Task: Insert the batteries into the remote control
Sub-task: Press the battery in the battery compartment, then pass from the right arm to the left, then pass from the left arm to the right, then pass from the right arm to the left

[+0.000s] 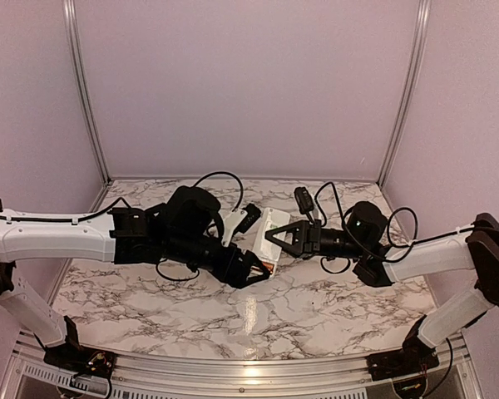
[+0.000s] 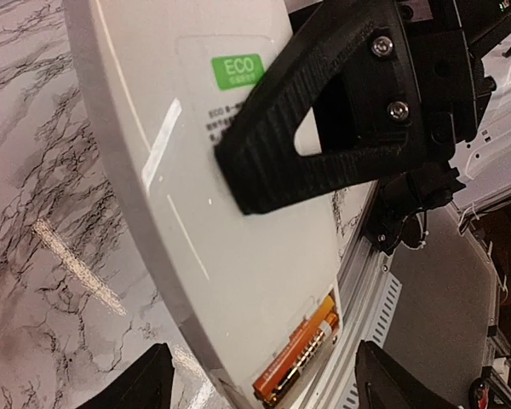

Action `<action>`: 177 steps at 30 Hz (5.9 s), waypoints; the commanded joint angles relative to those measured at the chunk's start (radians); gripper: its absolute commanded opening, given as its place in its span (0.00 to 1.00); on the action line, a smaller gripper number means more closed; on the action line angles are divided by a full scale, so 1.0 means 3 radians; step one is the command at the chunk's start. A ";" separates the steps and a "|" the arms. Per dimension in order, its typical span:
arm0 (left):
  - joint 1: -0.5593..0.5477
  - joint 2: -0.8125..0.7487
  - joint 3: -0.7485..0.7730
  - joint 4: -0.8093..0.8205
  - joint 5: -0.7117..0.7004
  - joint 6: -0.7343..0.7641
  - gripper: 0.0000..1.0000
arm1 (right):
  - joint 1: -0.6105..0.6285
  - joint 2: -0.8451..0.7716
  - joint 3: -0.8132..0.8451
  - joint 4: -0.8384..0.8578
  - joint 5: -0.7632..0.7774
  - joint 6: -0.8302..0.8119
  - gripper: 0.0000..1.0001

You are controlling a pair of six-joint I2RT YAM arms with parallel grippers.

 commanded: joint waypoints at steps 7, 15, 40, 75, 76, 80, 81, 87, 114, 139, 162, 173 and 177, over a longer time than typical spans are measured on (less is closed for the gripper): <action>0.0246 0.0063 -0.0084 0.0401 0.0369 -0.0383 0.54 | 0.0098 -0.0038 0.0137 0.0254 -0.0033 -0.0006 0.00; 0.0238 0.0104 -0.0095 0.0422 0.0542 -0.0258 0.56 | 0.0099 -0.0034 0.0153 0.0187 0.0018 -0.0038 0.00; 0.0243 0.0253 -0.0018 0.0184 0.0508 -0.0110 0.37 | 0.0089 -0.0061 0.0184 0.0074 0.0043 -0.0067 0.00; 0.0481 -0.0007 -0.0620 0.1956 0.1750 -0.0448 0.03 | 0.0071 -0.0137 0.0157 0.0147 -0.0310 -0.0077 0.41; 0.0483 -0.0001 -0.0562 0.1810 0.1818 -0.0341 0.02 | 0.0060 -0.0156 0.0162 0.0087 -0.0359 -0.0109 0.45; 0.0491 0.0045 -0.0349 0.1224 0.2002 0.0056 0.00 | 0.0038 -0.0254 0.0232 -0.0434 -0.0507 -0.0390 0.54; 0.0493 0.0074 -0.0292 0.1103 0.2038 0.0129 0.00 | 0.0038 -0.0290 0.0264 -0.0598 -0.0537 -0.0495 0.53; 0.0507 0.0213 -0.0066 0.0472 0.2250 0.0519 0.00 | 0.0037 -0.0460 0.0447 -0.1464 -0.0705 -0.1051 0.42; 0.0681 -0.0206 -0.0115 0.0466 0.1028 0.0532 0.81 | -0.0192 -0.0584 0.0439 -0.2172 -0.0679 -0.1261 0.00; -0.0182 0.0819 0.1028 -0.0745 -0.0643 0.1825 0.89 | -0.0328 -0.0569 -0.0057 -0.1599 -0.0087 -0.0357 0.00; -0.0238 0.1320 0.1515 -0.1056 -0.0945 0.1985 0.71 | -0.0331 -0.0518 -0.0118 -0.1553 -0.0101 -0.0361 0.00; -0.0238 0.1325 0.1556 -0.1085 -0.0850 0.2029 0.55 | -0.0335 -0.0528 -0.0127 -0.1575 -0.0109 -0.0400 0.01; -0.0226 0.1309 0.1513 -0.1139 -0.0859 0.2224 0.47 | -0.0408 -0.0587 -0.0175 -0.1575 -0.0147 -0.0411 0.28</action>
